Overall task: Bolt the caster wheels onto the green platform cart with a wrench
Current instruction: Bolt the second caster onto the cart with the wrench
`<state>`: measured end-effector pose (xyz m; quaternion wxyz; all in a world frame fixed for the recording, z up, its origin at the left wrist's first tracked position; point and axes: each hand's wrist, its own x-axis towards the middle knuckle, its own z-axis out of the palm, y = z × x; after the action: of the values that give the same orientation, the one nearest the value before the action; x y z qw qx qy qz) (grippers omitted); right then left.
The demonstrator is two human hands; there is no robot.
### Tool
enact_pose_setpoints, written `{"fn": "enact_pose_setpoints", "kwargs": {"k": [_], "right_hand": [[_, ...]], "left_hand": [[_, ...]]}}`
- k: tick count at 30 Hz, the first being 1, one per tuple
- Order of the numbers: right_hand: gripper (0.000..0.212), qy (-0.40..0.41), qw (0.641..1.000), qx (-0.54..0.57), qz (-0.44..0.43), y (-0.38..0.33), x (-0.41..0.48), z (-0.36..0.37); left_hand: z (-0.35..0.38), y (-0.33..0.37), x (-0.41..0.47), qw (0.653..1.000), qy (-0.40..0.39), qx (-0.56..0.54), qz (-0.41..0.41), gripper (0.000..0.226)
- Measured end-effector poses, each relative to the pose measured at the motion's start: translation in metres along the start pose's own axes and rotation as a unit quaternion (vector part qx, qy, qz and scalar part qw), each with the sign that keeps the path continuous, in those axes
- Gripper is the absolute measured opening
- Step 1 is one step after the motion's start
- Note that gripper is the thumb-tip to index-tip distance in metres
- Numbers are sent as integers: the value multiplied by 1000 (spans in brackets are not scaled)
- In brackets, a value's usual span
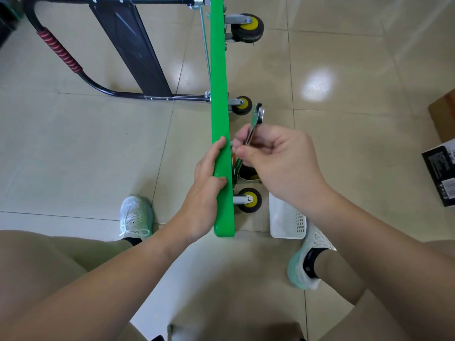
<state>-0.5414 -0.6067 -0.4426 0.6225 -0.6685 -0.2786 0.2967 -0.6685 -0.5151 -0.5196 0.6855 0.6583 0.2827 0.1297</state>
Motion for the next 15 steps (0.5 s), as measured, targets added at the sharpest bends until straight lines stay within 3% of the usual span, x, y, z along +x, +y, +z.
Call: {"fn": "enact_pose_setpoints", "kwargs": {"k": [8,15], "right_hand": [[20,4,996,-16,89,-1,29,-5],[17,9,997,-13,78,-10,27,-7]], "left_hand": [[-2,0,1,1000,-19,9,-5,76],[-3,0,1,1000,-24,11,-6,77]]}}
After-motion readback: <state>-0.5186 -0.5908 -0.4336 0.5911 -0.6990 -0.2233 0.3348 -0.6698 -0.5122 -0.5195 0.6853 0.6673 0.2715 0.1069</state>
